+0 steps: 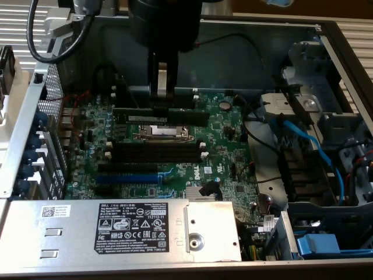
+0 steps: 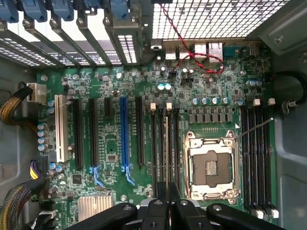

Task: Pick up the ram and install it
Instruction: 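Pick up the ram and move it above insertion slot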

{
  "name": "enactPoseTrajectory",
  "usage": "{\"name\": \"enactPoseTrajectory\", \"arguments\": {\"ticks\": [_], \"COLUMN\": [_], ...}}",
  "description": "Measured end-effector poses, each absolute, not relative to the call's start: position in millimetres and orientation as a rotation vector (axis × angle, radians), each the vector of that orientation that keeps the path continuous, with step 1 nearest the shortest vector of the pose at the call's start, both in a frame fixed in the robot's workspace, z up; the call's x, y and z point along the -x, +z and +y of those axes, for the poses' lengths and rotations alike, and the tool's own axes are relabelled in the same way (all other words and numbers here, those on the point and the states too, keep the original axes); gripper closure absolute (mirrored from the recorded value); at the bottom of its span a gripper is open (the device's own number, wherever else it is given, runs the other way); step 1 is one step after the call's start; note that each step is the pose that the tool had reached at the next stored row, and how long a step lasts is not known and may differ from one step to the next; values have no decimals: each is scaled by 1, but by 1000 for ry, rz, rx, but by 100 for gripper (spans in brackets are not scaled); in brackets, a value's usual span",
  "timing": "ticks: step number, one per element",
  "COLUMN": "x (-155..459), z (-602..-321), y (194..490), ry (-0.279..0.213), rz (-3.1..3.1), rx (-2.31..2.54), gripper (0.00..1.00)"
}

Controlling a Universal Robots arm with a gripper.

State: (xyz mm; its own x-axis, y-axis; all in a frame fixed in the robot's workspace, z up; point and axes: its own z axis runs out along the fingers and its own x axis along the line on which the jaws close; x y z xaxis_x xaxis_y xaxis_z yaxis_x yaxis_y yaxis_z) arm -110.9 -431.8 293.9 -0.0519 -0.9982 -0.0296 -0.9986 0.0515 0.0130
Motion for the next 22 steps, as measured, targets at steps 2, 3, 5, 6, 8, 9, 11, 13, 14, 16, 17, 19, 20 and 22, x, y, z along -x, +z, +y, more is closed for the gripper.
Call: {"name": "enactPoseTrajectory", "arguments": {"ticks": [2,3,5,6,8,9,11,13,14,16,17,19,20,22], "x": [111,111,111,111,111,111,111,111,111,111,111,111,111,111], "z": [-432,-431,-431,-431,-431,-431,-431,-431,-431,-431,-431,-430,-429,-427], "y": [293,293,293,293,292,292,292,292,292,292,291,290,289,288], "ry": [47,47,49,49,49,49,50,50,50,49,45,32,25,15], "rz": [2263,2260,2258,2258,2258,2258,2258,2258,2258,2259,2260,2262,2263,2259], "rx": [2162,2166,2172,2172,2172,2172,2172,2172,2172,2173,2175,2186,2191,2204], "gripper": [88,88,88,88,88,88,88,88,88,88,88,88,88,88]}}
